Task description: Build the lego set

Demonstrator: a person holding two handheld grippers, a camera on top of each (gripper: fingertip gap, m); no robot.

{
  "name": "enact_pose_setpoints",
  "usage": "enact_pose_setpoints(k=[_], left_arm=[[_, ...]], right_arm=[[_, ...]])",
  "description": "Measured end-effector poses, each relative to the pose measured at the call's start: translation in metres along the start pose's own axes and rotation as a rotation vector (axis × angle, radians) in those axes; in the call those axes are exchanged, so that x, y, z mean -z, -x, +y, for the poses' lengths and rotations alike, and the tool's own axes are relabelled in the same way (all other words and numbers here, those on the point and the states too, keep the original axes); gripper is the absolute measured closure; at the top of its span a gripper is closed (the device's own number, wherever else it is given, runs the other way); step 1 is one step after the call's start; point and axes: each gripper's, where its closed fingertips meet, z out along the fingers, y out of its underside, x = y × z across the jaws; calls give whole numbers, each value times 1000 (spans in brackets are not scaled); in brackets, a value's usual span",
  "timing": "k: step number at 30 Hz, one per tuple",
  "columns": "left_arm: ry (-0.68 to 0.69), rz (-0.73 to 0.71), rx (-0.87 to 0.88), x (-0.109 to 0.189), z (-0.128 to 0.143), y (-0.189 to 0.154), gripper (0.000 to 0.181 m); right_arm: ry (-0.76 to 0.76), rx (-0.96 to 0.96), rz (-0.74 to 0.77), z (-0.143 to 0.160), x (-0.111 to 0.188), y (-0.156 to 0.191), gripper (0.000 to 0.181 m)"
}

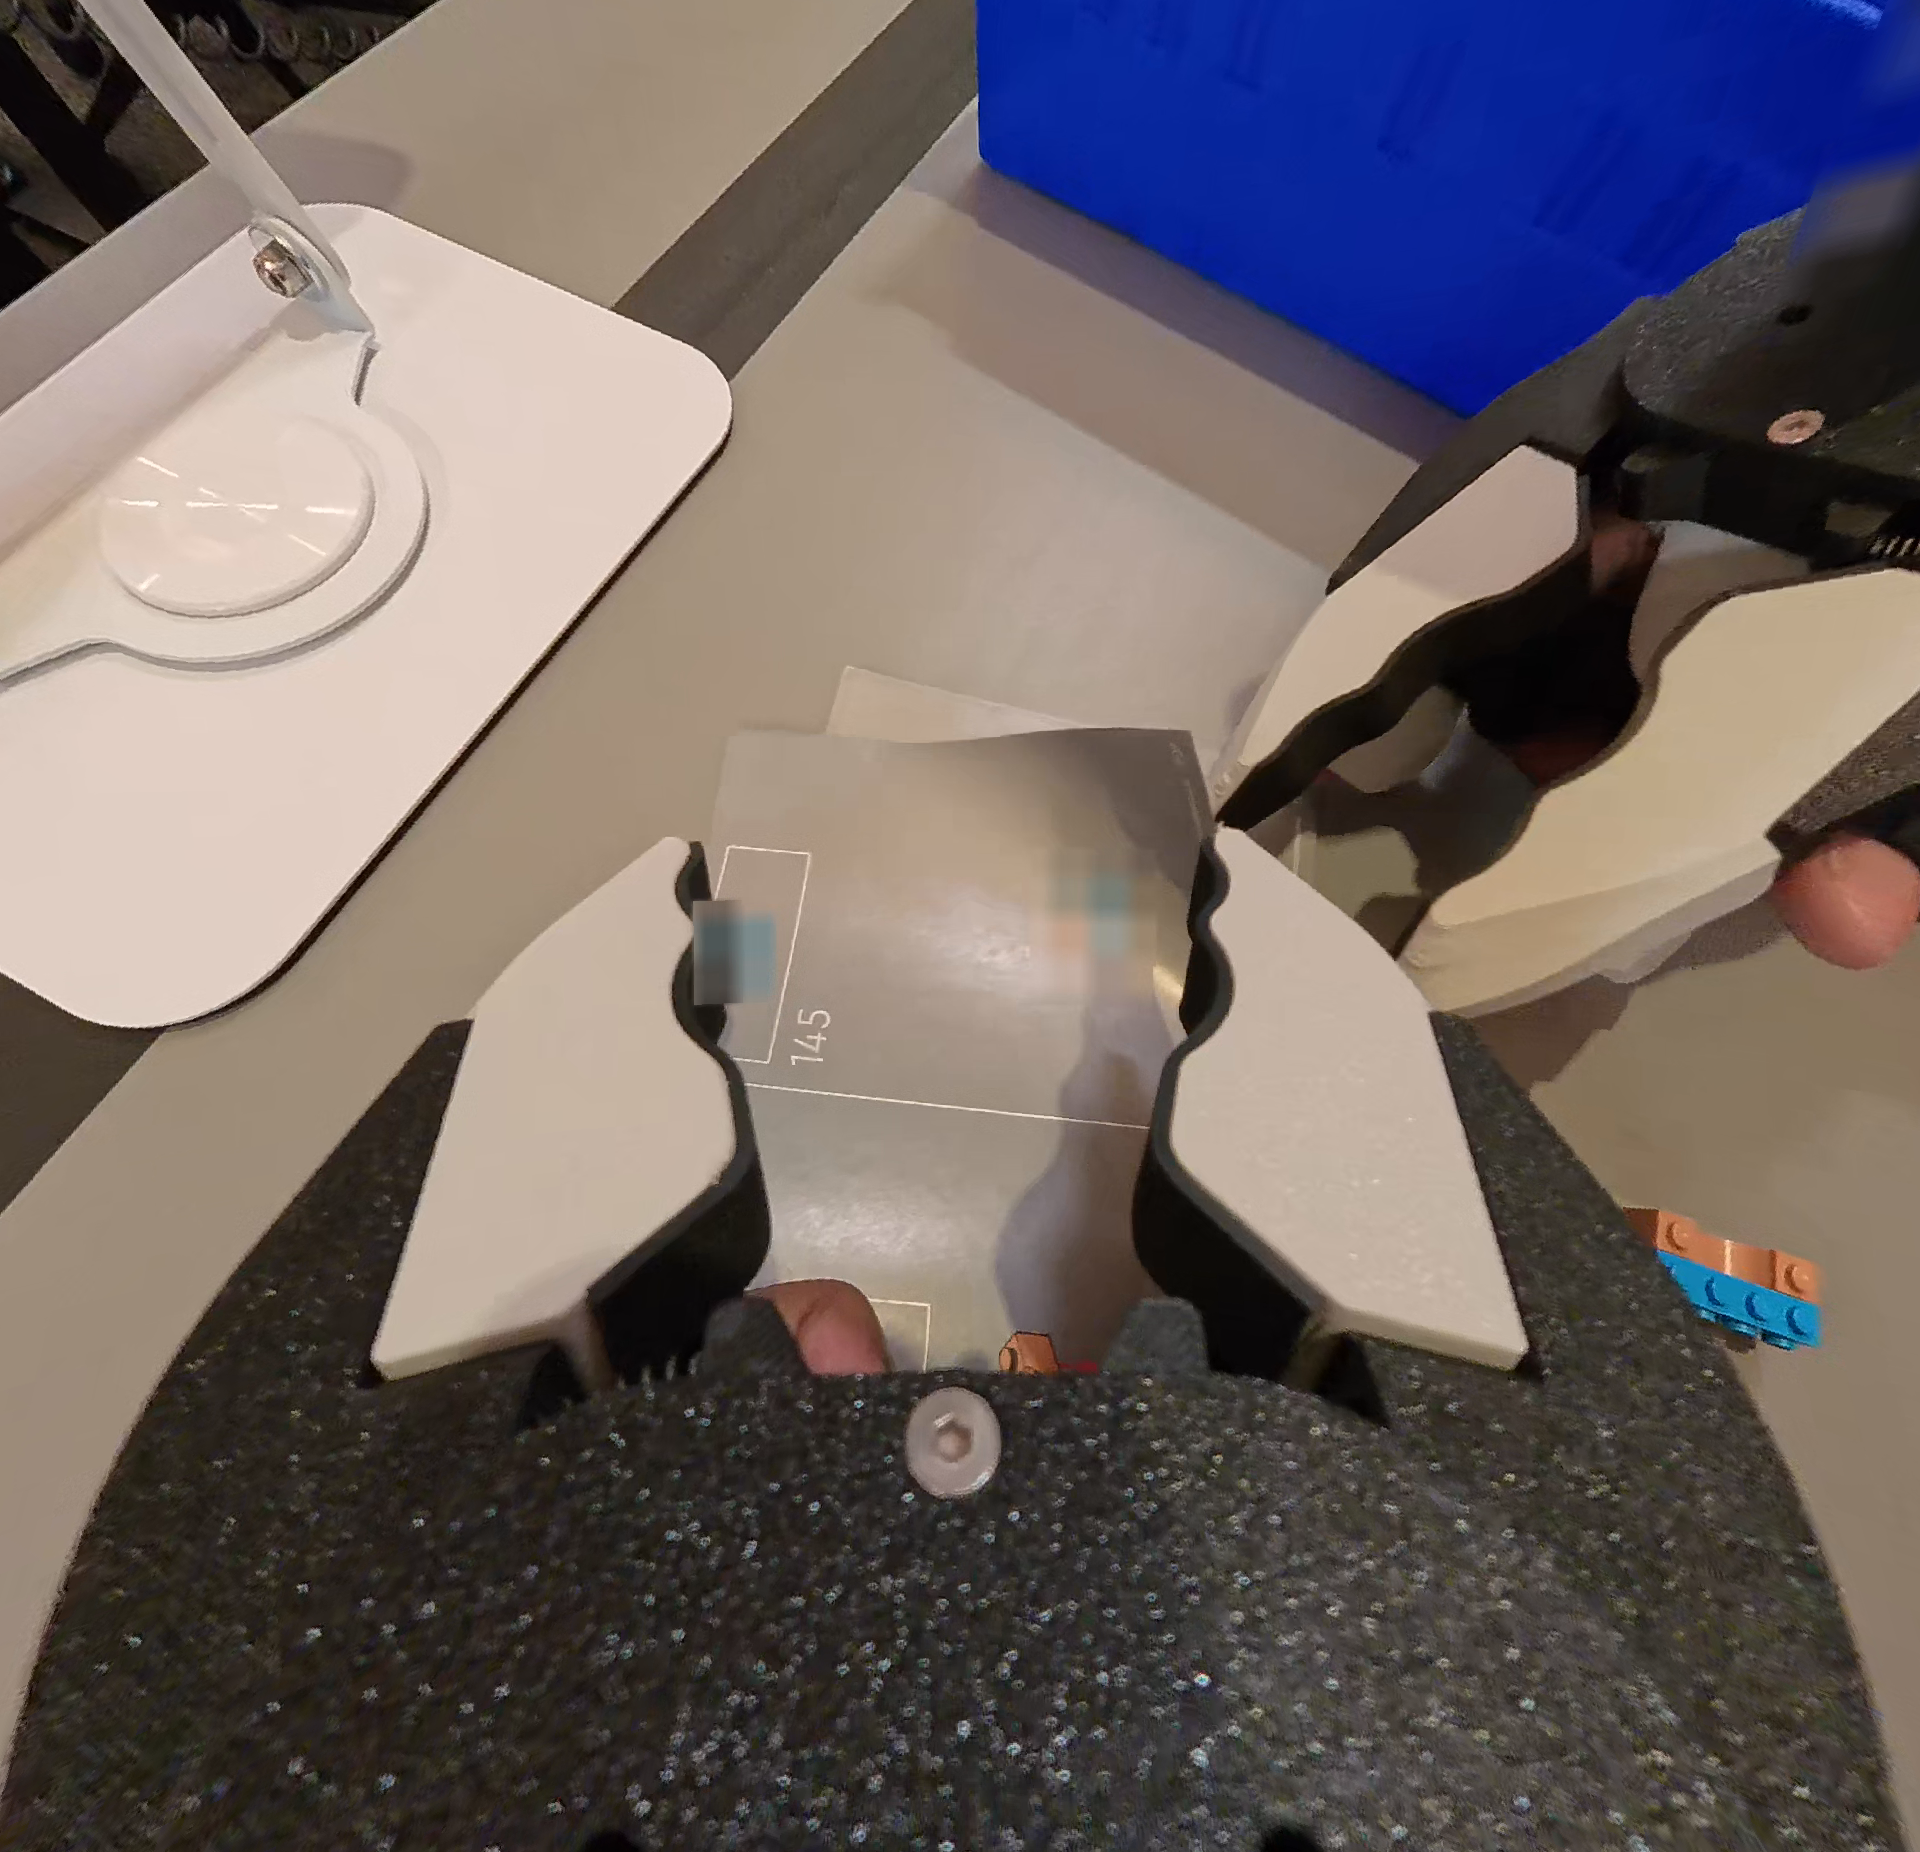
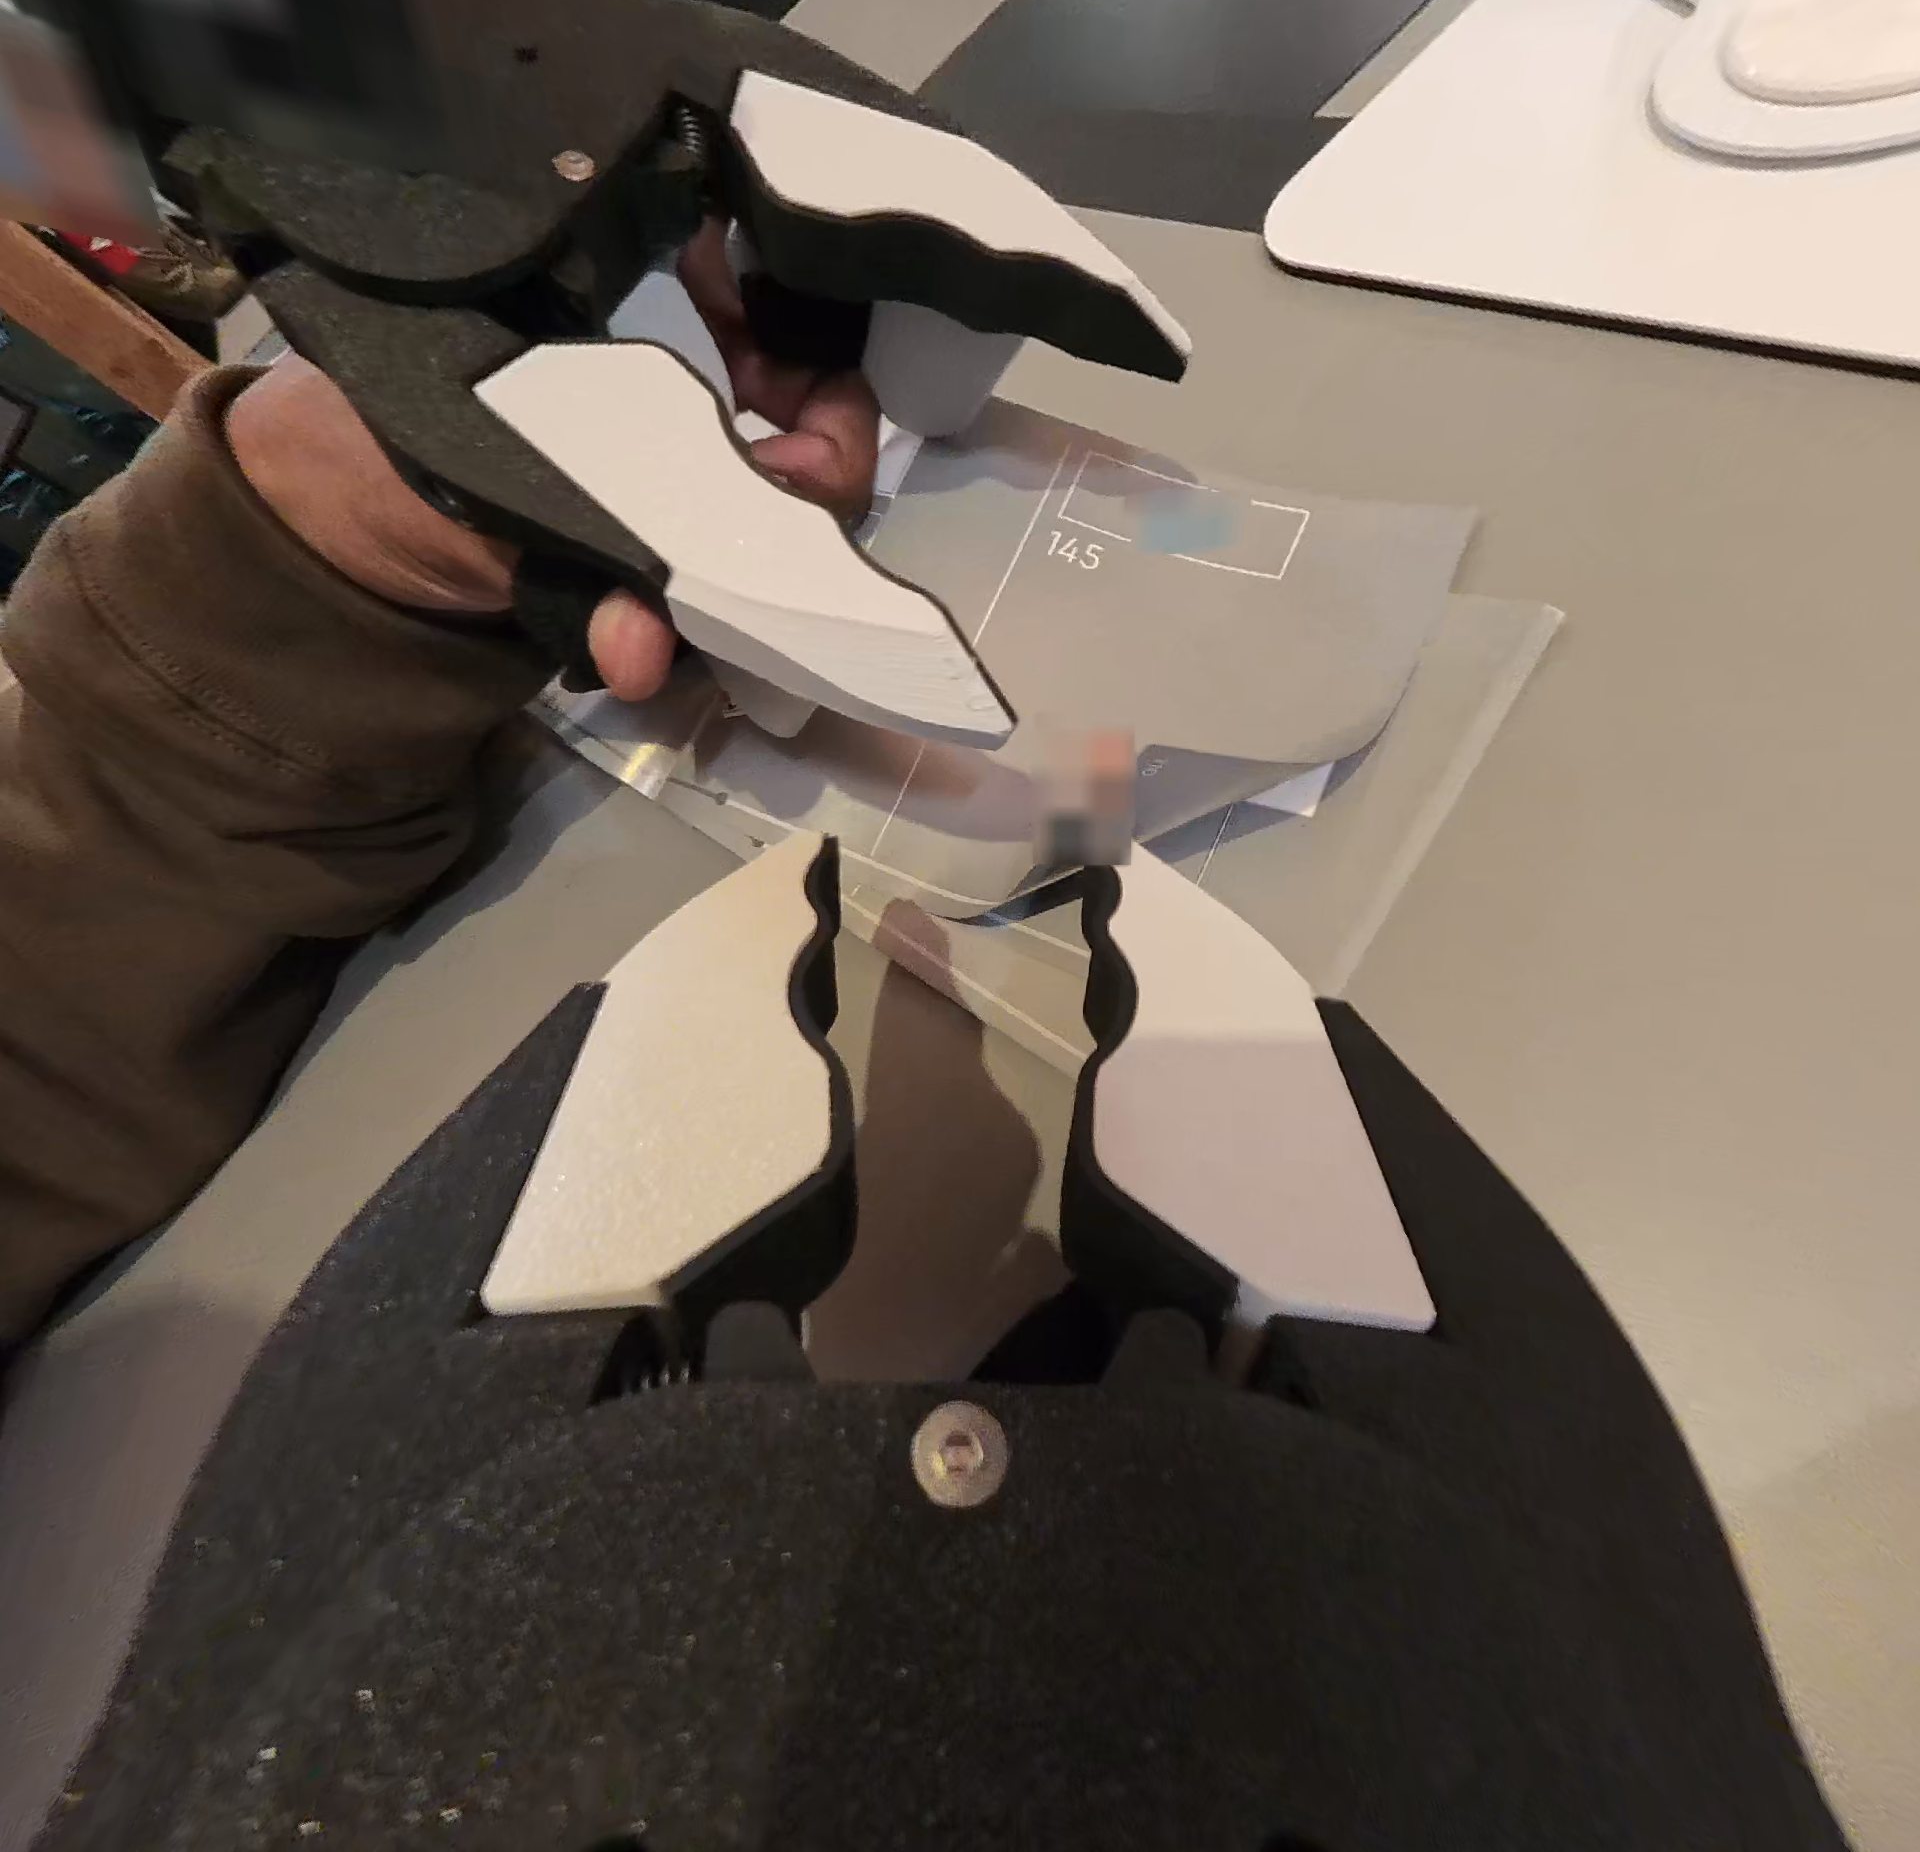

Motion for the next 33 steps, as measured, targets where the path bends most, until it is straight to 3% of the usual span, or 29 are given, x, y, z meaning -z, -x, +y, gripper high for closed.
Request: enact_pose_setpoints(k=[14, 33], left_arm=[[0, -10, -18, 3, -8, -6, 93], [47, -22, -28, -4, 1, -5, 93]], right_arm=[[30, -30, -49, 4, -1, 3, 132], [21, 16, -94, 3, -1, 12, 132]])
